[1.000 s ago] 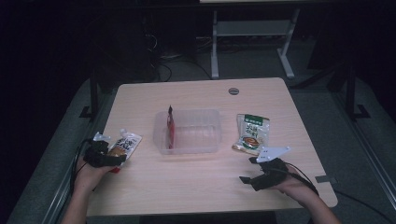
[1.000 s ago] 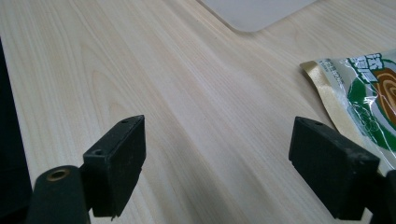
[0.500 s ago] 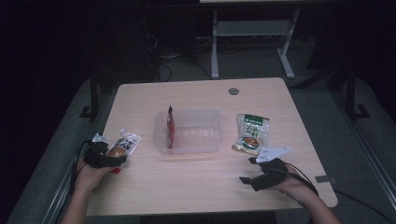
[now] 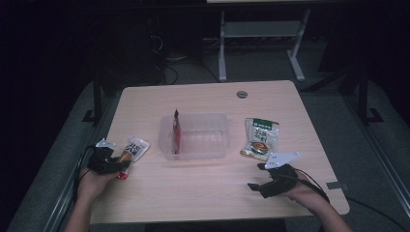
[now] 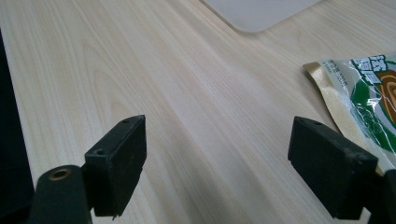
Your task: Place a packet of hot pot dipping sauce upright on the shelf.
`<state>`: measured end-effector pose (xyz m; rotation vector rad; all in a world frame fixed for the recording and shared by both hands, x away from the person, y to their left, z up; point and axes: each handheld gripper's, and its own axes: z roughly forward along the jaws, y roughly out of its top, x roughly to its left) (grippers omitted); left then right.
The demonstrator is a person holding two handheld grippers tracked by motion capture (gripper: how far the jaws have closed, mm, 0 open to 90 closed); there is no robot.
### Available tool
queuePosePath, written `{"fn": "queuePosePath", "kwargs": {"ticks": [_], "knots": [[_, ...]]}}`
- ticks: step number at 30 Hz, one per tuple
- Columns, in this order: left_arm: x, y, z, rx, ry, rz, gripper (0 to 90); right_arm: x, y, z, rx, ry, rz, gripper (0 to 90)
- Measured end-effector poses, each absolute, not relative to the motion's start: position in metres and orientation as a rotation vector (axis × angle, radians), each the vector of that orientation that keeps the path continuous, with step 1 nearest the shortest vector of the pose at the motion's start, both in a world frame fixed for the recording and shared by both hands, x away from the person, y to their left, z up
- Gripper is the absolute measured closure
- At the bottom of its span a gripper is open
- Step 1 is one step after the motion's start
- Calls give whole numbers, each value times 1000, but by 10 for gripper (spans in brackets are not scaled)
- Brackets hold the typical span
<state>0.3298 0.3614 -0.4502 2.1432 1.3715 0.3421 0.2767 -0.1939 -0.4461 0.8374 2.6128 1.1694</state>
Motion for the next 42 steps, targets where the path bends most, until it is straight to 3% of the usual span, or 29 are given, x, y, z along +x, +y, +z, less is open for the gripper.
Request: {"fn": "queuePosePath", "kwargs": {"ticks": [4,11,31,42], "knots": [[329,360,-447,2155,1354,339,772,277,-194,-446,839,2611,1172,189],[326,363,-443,2111,1322,277,844,278,-195,-446,831,2609,1174,189],[294,348,-390,2028,1149,353,882,278,-195,-445,848,2607,1177,189],[281,317,-366,2005,982,333,887,279,-196,-443,901,2600,1203,194]]}}
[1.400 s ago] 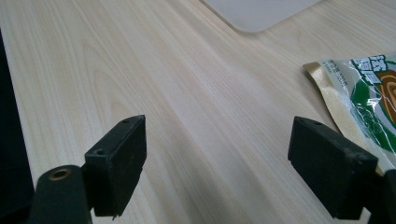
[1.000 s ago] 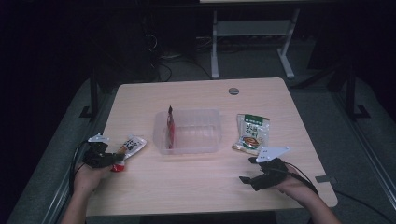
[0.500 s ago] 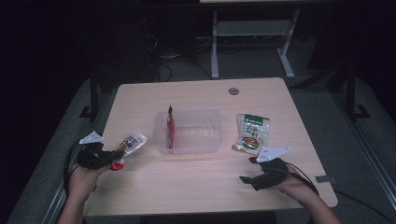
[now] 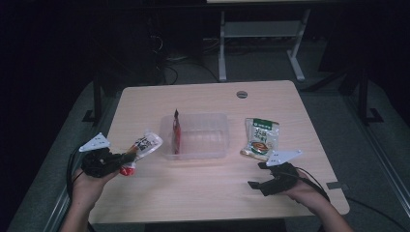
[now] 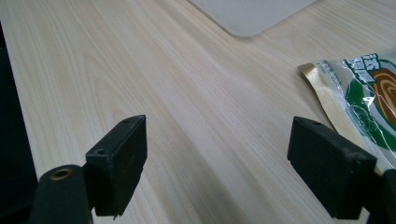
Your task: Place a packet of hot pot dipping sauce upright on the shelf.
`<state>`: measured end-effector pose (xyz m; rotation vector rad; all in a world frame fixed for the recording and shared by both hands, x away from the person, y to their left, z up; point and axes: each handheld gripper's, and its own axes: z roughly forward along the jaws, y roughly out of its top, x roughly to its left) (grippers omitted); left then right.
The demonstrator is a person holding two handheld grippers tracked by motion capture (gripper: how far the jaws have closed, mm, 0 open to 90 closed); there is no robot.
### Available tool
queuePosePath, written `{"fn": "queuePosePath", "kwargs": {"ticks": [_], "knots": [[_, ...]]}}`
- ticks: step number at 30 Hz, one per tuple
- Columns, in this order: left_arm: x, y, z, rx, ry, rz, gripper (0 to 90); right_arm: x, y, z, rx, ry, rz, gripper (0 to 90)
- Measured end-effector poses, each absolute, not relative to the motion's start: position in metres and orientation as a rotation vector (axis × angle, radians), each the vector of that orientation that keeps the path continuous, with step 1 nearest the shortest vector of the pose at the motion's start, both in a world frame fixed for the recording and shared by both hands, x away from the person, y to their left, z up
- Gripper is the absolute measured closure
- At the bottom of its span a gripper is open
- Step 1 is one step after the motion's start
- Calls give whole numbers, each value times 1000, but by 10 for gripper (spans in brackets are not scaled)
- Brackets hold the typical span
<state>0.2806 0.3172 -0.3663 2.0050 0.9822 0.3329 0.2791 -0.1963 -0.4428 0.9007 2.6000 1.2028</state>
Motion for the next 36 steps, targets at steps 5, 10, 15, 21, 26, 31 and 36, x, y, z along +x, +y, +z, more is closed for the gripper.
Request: {"fn": "queuePosePath", "kwargs": {"ticks": [5,10,15,21,26,31,36], "knots": [[276,297,-358,2016,896,309,888,281,-198,-441,925,2591,1194,190],[271,274,-352,2033,814,276,889,280,-199,-437,956,2595,1216,179],[267,249,-351,2049,728,253,890,279,-199,-435,965,2606,1227,155],[268,222,-352,2078,643,213,891,276,-204,-431,1038,2595,1273,146],[267,202,-355,2100,576,184,890,274,-206,-429,1069,2582,1283,141],[266,184,-361,2115,533,168,891,275,-206,-425,1090,2579,1336,136],[266,167,-369,2134,499,152,891,279,-204,-419,1106,2562,1424,138]]}}
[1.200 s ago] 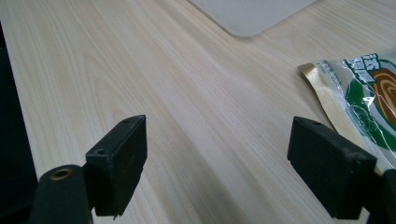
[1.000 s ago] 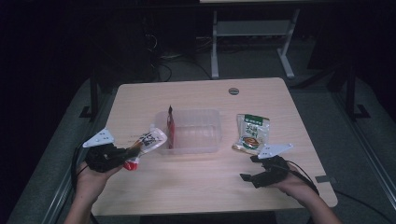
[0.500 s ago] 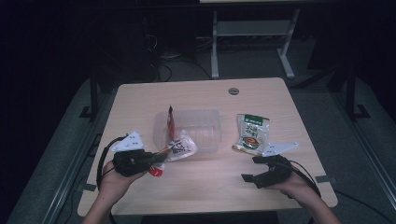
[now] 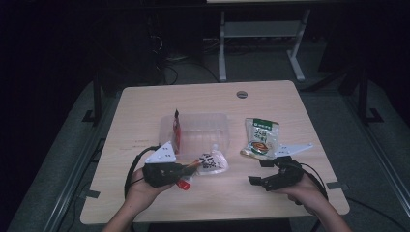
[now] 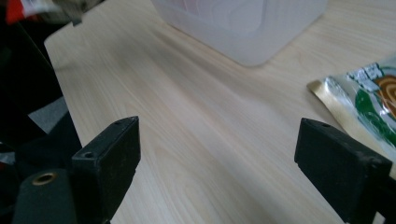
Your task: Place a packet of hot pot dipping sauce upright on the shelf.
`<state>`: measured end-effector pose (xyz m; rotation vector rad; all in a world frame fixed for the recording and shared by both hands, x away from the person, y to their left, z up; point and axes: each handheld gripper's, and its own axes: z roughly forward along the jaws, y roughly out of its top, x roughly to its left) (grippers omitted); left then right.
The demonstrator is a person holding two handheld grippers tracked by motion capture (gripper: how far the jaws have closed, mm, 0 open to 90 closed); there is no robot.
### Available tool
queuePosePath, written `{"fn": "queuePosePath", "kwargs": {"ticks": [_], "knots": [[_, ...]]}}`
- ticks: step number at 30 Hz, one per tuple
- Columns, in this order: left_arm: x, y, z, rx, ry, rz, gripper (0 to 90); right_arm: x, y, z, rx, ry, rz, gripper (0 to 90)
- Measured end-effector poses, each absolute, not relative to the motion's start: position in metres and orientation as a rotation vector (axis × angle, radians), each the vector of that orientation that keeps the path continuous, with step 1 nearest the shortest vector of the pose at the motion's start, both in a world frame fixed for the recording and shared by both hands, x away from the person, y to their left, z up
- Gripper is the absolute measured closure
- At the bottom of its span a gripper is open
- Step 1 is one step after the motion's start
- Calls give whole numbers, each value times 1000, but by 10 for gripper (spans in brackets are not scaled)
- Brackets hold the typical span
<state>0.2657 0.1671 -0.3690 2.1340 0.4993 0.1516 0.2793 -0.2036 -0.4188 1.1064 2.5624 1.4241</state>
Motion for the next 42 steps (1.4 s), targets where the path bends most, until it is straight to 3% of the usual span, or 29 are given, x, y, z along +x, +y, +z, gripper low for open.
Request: {"fn": "queuePosePath", "kwargs": {"ticks": [19,29,32,39,42], "knots": [[261,137,-395,2209,409,181,891,293,-154,-409,979,2656,1629,148],[257,136,-399,2205,367,224,891,297,-134,-418,949,2762,1651,303],[256,135,-400,2204,366,222,890,296,-133,-418,947,2777,1665,376],[260,137,-405,2217,365,203,883,295,-135,-417,911,2797,1717,639],[260,135,-408,2234,362,198,873,293,-134,-417,889,2804,1699,686]]}}
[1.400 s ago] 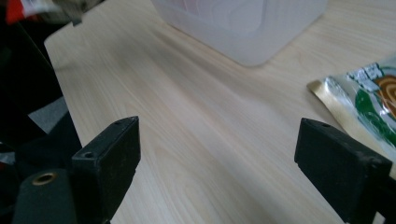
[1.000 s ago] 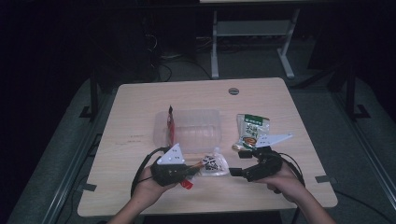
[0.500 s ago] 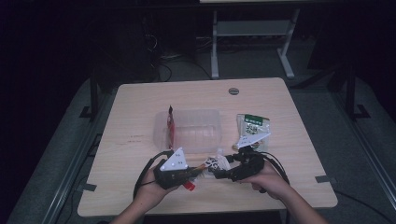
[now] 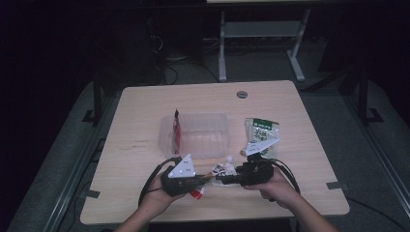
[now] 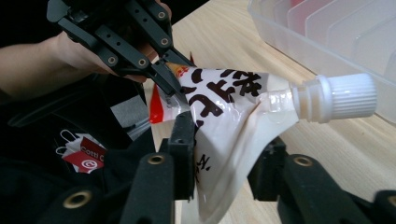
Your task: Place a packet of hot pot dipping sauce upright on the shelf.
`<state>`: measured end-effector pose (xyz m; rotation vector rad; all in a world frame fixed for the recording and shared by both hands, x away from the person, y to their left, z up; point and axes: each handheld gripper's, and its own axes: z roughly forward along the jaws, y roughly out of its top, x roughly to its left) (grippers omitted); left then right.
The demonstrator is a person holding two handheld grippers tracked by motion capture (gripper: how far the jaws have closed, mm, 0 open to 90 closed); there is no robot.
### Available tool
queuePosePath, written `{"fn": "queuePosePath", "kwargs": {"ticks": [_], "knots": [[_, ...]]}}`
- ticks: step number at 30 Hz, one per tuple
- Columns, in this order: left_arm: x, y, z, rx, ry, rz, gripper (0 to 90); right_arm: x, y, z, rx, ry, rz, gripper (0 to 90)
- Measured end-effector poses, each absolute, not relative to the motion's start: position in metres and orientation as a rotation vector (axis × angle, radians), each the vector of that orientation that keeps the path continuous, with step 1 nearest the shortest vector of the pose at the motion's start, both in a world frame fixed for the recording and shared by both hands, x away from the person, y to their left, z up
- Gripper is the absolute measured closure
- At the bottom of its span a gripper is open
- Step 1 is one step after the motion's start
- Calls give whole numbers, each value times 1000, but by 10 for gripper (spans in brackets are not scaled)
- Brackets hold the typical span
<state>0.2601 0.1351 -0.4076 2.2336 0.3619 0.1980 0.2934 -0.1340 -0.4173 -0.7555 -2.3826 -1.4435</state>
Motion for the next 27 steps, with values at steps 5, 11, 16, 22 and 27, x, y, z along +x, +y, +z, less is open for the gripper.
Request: {"fn": "queuePosePath", "kwargs": {"ticks": [5,11,16,22,27], "knots": [[261,133,-410,2246,360,192,836,292,-133,-417,-718,-2414,-1453,754],[263,134,-410,2219,379,158,686,290,-137,-413,-714,-2401,-1508,852],[268,139,-410,2194,421,131,517,291,-142,-412,-726,-2395,-1531,874],[272,151,-412,2183,470,88,338,292,-150,-406,-737,-2392,-1569,879],[274,159,-415,2185,506,67,272,292,-155,-403,-749,-2401,-1583,881]]}}
